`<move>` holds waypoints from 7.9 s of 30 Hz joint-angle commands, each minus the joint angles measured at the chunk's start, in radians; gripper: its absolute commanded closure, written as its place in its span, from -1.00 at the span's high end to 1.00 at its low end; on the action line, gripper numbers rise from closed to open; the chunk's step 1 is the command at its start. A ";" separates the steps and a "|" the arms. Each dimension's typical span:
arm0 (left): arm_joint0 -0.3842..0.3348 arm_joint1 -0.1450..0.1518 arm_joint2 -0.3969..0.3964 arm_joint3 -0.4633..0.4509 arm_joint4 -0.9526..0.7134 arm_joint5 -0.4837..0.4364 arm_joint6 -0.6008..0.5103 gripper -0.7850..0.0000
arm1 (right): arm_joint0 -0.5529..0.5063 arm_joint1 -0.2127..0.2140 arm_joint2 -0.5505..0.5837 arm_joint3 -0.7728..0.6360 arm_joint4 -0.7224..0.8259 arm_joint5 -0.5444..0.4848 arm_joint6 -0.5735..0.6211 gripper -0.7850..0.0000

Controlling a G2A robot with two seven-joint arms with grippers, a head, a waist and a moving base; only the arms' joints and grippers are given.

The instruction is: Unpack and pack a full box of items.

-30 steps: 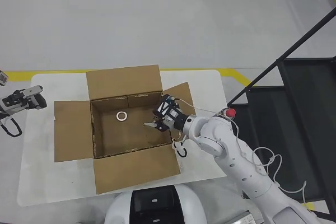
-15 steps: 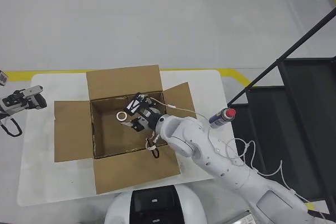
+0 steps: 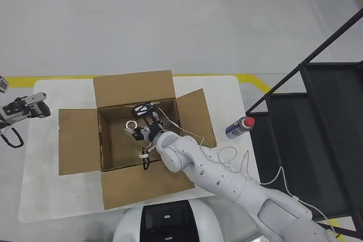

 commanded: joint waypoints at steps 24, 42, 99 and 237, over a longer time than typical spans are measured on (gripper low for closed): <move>0.000 0.000 0.000 0.000 0.000 0.000 0.000 1.00 | 0.094 -0.148 -0.104 0.228 0.129 0.188 -0.076 0.95; 0.000 0.000 0.000 0.000 0.000 0.000 0.000 1.00 | 0.204 -0.359 -0.196 0.608 0.164 0.307 -0.128 0.26; 0.000 0.000 0.000 0.000 0.000 0.000 0.000 1.00 | 0.244 -0.530 -0.131 0.876 0.173 0.269 -0.283 -1.00; 0.000 0.000 0.000 0.000 0.000 0.000 0.000 1.00 | -0.285 -0.084 0.460 -0.257 -0.689 -0.779 0.292 -1.00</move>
